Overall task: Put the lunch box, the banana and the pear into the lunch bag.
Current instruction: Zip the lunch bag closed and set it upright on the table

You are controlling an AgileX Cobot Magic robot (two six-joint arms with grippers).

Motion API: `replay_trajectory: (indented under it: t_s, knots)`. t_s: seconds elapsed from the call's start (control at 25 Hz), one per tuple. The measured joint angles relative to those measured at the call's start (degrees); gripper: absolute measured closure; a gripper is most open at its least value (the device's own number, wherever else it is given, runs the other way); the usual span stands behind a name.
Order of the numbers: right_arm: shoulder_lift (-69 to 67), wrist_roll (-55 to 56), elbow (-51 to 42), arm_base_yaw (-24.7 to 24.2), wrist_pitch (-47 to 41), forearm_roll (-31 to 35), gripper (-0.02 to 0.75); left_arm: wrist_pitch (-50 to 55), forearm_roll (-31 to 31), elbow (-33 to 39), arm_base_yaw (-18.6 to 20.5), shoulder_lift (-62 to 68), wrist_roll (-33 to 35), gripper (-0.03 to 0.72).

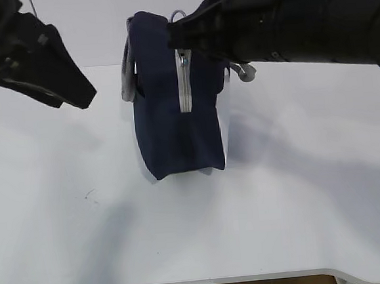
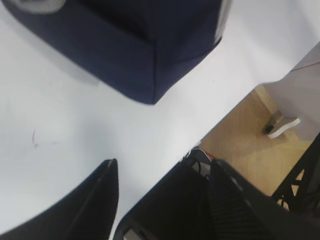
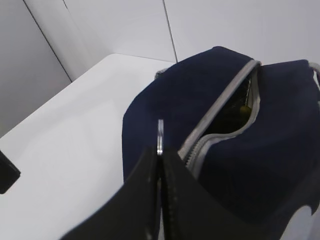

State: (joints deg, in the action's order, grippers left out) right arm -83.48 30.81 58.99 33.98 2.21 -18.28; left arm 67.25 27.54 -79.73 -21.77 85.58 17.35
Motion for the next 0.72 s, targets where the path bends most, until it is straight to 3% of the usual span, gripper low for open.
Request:
replay_trajectory:
  t_s: [0.32,0.72]
  knots:
    - [-0.1,2.1,0.2,1.7,-0.5,0.0,0.737,-8.7,0.0,0.0,-5.1,4.9,0.1,0.231]
    - [-0.2,2.5,1.8,1.7,-0.8,0.0,0.737,-14.7,0.0,0.0,-5.4,8.8,1.8,0.234]
